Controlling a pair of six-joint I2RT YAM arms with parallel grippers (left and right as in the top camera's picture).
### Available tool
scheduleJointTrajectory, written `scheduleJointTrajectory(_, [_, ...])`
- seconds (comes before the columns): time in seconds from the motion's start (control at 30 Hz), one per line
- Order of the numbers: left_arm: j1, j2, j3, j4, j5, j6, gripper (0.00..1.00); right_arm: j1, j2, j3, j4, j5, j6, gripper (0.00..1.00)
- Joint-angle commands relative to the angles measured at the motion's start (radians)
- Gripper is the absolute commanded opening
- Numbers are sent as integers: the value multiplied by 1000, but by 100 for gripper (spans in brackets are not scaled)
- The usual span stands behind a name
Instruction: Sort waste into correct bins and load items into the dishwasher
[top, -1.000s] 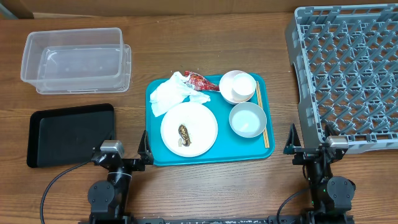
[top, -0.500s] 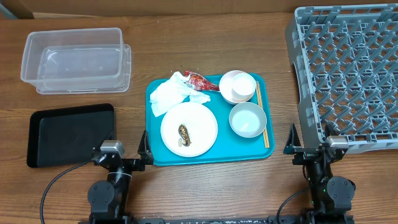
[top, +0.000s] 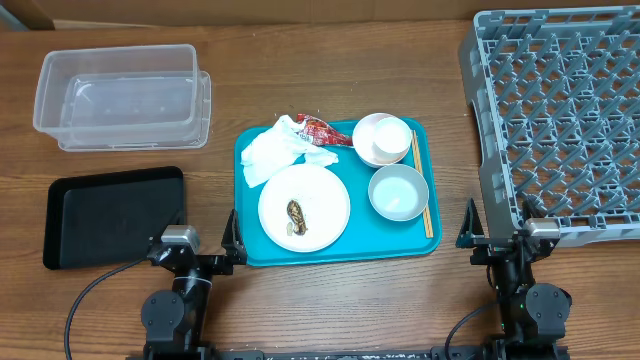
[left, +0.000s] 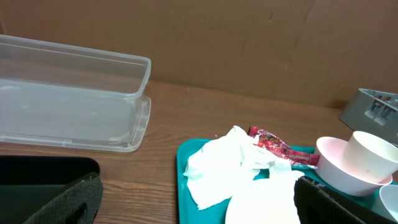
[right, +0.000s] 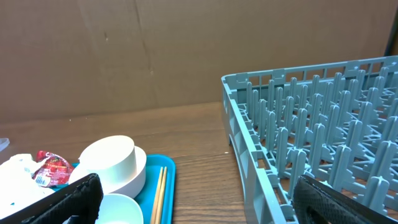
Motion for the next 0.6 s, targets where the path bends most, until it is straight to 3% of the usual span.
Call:
scheduleJointTrajectory(0.0, [-7,-11,-4,-4,-7,19,100,-6,-10,-10,6,-6,-7,100])
scheduleJointTrajectory(0.2, [-7,-11,-4,-3,-11,14,100,-6,-10,-10,6,-6,-7,100])
scheduleJointTrajectory(0.27, [-10,-11,-3,10,114,-134,100,-6,-10,-10,6,-6,-7,100])
scheduleJointTrajectory(0.37, [-11,-11,-3,28,369,-472,100,-6,-10,-10,6,-6,-7,100])
scheduleJointTrajectory(0.43, [-11,-11,-3,27,450,-676,100,-6,-10,-10,6,-6,-7,100])
scheduleJointTrajectory(0.5, [-11,-11,-3,35,455,-769,100,-6,-10,-10,6,-6,-7,100])
scheduleJointTrajectory(0.57, [-9,-11,-3,113,471,-763,100,-6,-10,-10,6,-6,-7,100])
